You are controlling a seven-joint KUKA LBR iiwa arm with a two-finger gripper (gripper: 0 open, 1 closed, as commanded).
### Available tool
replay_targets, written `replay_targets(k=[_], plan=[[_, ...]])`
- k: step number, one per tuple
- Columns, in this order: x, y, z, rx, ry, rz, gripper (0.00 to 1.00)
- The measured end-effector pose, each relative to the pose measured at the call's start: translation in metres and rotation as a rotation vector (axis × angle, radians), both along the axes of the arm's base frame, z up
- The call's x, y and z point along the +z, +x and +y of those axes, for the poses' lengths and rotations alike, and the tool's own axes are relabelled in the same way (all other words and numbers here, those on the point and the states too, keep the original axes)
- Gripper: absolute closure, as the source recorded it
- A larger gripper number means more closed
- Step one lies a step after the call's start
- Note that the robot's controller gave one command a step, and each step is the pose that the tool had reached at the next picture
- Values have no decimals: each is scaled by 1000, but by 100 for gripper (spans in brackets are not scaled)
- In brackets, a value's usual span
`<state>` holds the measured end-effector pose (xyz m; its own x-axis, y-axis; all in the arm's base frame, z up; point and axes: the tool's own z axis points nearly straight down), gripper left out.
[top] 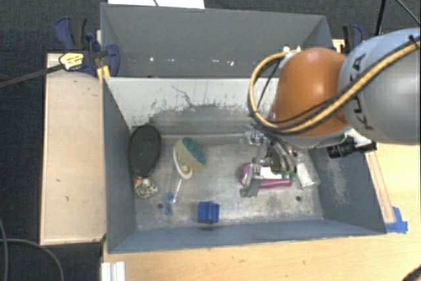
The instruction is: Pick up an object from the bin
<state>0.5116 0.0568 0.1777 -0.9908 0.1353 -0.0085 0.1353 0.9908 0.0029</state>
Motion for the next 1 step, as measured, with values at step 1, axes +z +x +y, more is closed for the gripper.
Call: replay_targets(k=[1], plan=[[64, -7, 69, 311, 0, 0, 0]])
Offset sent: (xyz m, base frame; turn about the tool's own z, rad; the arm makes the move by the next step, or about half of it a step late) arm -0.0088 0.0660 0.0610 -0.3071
